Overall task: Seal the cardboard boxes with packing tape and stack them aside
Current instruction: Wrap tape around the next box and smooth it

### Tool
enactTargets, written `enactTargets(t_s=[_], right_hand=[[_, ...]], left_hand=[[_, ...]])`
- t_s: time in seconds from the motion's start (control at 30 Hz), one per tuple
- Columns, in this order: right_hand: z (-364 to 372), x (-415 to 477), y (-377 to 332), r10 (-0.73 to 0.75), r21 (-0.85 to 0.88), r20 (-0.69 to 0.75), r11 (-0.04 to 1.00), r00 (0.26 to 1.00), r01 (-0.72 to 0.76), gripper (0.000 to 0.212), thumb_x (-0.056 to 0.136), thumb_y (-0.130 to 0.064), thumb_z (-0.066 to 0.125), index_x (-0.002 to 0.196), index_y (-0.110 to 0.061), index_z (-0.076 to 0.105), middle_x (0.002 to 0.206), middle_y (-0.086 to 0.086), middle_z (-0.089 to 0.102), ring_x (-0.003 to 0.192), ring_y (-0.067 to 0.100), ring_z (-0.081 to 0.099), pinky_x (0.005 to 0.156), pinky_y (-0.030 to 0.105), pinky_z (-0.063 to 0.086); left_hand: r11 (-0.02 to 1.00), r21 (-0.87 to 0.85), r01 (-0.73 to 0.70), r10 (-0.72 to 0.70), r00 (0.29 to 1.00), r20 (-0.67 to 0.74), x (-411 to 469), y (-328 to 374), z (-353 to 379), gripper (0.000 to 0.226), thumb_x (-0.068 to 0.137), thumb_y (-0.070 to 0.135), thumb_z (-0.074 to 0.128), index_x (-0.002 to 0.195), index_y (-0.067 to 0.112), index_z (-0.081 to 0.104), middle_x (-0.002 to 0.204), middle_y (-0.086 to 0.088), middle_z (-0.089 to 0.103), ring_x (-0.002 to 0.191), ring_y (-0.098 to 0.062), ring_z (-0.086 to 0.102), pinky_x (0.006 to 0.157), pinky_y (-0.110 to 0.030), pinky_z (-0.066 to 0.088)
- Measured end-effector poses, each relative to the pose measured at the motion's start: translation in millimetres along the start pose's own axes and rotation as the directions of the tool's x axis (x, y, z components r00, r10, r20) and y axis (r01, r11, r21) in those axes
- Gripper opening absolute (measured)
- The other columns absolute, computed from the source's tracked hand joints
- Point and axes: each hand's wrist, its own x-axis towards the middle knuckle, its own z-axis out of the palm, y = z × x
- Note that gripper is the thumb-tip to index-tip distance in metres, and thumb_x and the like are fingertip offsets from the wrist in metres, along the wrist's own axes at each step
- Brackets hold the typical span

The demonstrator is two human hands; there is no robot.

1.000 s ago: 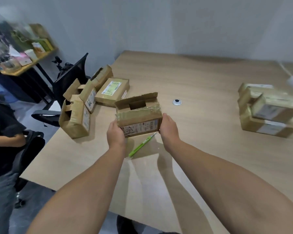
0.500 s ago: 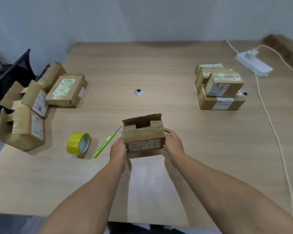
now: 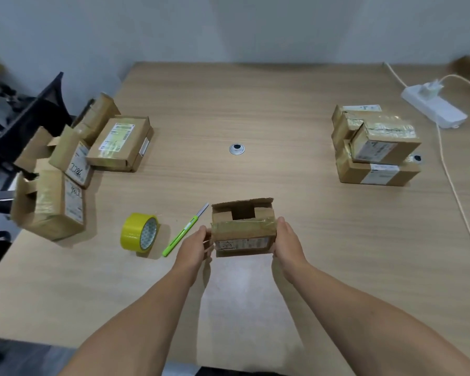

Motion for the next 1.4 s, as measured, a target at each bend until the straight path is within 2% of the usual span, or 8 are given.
enactTargets(t_s=[0.13, 0.37, 0.57, 0.67, 0.77, 0.93, 1.17, 1.4], right_hand=[[6.1, 5.5, -5.1, -0.059, 0.071, -0.076, 0.995, 0.995, 0.065, 0.052, 0.108, -0.051, 0.023, 0.149, -0.026, 0.044, 0.141, -0.012, 0.048, 0.137, 0.015, 0.042, 0.119, 0.041, 0.032], [26.3, 7.8, -18.2, -0.200, 0.014, -0.143, 0.979, 0.969, 0.204, 0.046, 0.110, -0.040, 0.026, 0.153, -0.032, 0.038, 0.157, -0.006, 0.037, 0.138, 0.006, 0.034, 0.115, 0.026, 0.023], [41.1, 10.9, -24.0, -0.240, 0.000, -0.141, 0.970, 0.961, 0.242, 0.045, 0.111, -0.036, 0.025, 0.155, -0.035, 0.034, 0.149, -0.008, 0.033, 0.124, -0.002, 0.031, 0.106, 0.018, 0.021], [47.5, 12.8, -25.3, -0.263, -0.050, -0.142, 0.965, 0.954, 0.258, 0.042, 0.110, -0.032, 0.029, 0.150, -0.032, 0.043, 0.141, -0.009, 0.034, 0.117, -0.005, 0.039, 0.100, 0.009, 0.022], [53.7, 15.7, -23.9, -0.309, -0.144, -0.150, 0.947, 0.939, 0.288, 0.030, 0.109, -0.023, 0.035, 0.129, -0.033, 0.056, 0.136, -0.002, 0.042, 0.105, -0.024, 0.042, 0.083, -0.009, 0.023], [59.7, 16.1, -26.1, -0.301, -0.167, -0.156, 0.947, 0.941, 0.275, 0.015, 0.107, -0.035, 0.041, 0.106, -0.040, 0.055, 0.126, 0.000, 0.048, 0.104, -0.016, 0.047, 0.087, 0.008, 0.032], [64.8, 19.9, -29.3, -0.288, -0.179, -0.189, 0.950, 0.939, 0.255, 0.013, 0.105, -0.037, 0.043, 0.101, -0.041, 0.055, 0.122, -0.002, 0.049, 0.096, -0.019, 0.047, 0.078, 0.001, 0.032], [63.5, 25.4, -25.9, -0.328, -0.227, -0.183, 0.931, 0.927, 0.284, 0.013, 0.106, -0.028, 0.043, 0.109, -0.034, 0.054, 0.122, -0.001, 0.049, 0.095, -0.024, 0.044, 0.076, 0.001, 0.032]], left_hand=[[0.966, 0.161, -0.201, 0.227, 0.960, -0.164, 10.4, 13.4, -25.9, 0.020, 0.100, 0.019, 0.051, 0.092, 0.015, 0.069, 0.087, -0.002, 0.066, 0.082, -0.021, 0.062, 0.072, -0.031, 0.045], [0.798, 0.499, -0.339, 0.532, 0.784, -0.319, 27.6, 71.5, -88.3, 0.030, 0.095, 0.009, 0.049, 0.116, 0.009, 0.071, 0.116, -0.009, 0.070, 0.113, -0.027, 0.059, 0.095, -0.032, 0.042], [0.798, 0.597, 0.084, 0.137, 0.939, -0.315, 78.4, 78.1, -142.5, 0.038, 0.102, 0.025, 0.047, 0.130, 0.004, 0.062, 0.141, -0.018, 0.055, 0.129, -0.037, 0.048, 0.106, -0.039, 0.037], [0.718, 0.688, 0.111, 0.046, 0.978, -0.205, 94.8, 72.3, -151.2, 0.042, 0.106, 0.028, 0.040, 0.139, 0.006, 0.056, 0.151, -0.015, 0.045, 0.139, -0.033, 0.040, 0.115, -0.035, 0.030], [0.757, 0.643, 0.117, 0.006, 0.982, -0.186, 93.9, 77.0, -142.8, 0.033, 0.103, 0.023, 0.045, 0.121, 0.000, 0.061, 0.135, -0.022, 0.053, 0.128, -0.037, 0.047, 0.107, -0.040, 0.037], [0.861, 0.458, 0.221, -0.147, 0.970, -0.191, 101.8, 85.1, -144.2, 0.013, 0.087, 0.019, 0.051, 0.081, 0.007, 0.054, 0.098, -0.022, 0.056, 0.088, -0.035, 0.055, 0.082, -0.040, 0.045], [0.818, 0.495, 0.294, -0.265, 0.955, -0.129, 118.5, 87.5, -145.6, 0.020, 0.096, 0.021, 0.054, 0.107, 0.004, 0.055, 0.110, -0.025, 0.060, 0.101, -0.041, 0.062, 0.094, -0.048, 0.051], [0.787, 0.554, 0.272, -0.273, 0.959, -0.082, 113.6, 81.7, -138.7, 0.016, 0.096, 0.014, 0.045, 0.081, 0.008, 0.050, 0.077, -0.017, 0.051, 0.067, -0.030, 0.050, 0.072, -0.035, 0.044]])
